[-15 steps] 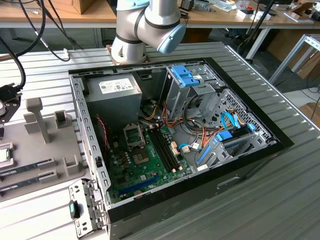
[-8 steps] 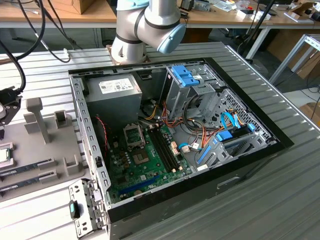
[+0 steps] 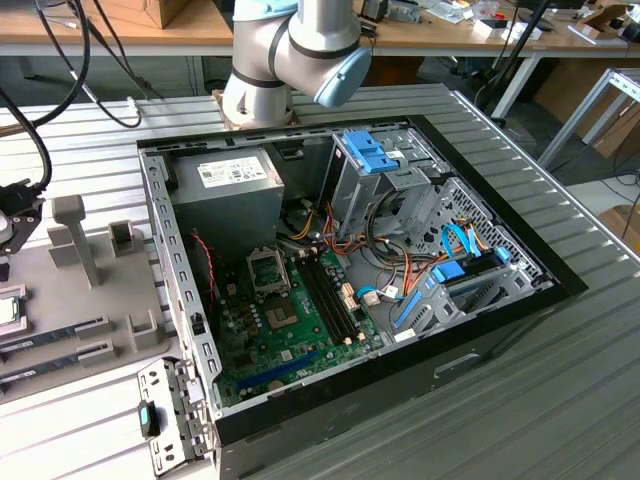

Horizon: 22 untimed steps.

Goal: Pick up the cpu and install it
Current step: 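Reach for the cpu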

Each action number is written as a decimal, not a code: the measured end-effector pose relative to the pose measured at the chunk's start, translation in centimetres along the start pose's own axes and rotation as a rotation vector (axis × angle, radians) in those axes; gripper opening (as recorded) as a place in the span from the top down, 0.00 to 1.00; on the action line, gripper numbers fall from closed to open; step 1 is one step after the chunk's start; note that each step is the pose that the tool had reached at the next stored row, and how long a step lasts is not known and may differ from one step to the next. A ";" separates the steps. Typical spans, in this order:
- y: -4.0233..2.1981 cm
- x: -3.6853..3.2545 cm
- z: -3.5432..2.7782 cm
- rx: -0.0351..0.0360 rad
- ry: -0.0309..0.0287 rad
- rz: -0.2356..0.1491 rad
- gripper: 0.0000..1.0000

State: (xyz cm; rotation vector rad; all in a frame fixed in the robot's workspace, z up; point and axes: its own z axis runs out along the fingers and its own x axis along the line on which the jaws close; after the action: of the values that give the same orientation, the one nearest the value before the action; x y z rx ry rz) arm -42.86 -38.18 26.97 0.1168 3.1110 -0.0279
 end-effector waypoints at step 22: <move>0.36 1.50 1.53 0.0003 -0.0008 -0.034 0.89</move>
State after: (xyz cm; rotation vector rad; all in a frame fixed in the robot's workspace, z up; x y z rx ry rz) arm -44.28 -37.74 25.39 0.0635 3.1120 -0.0292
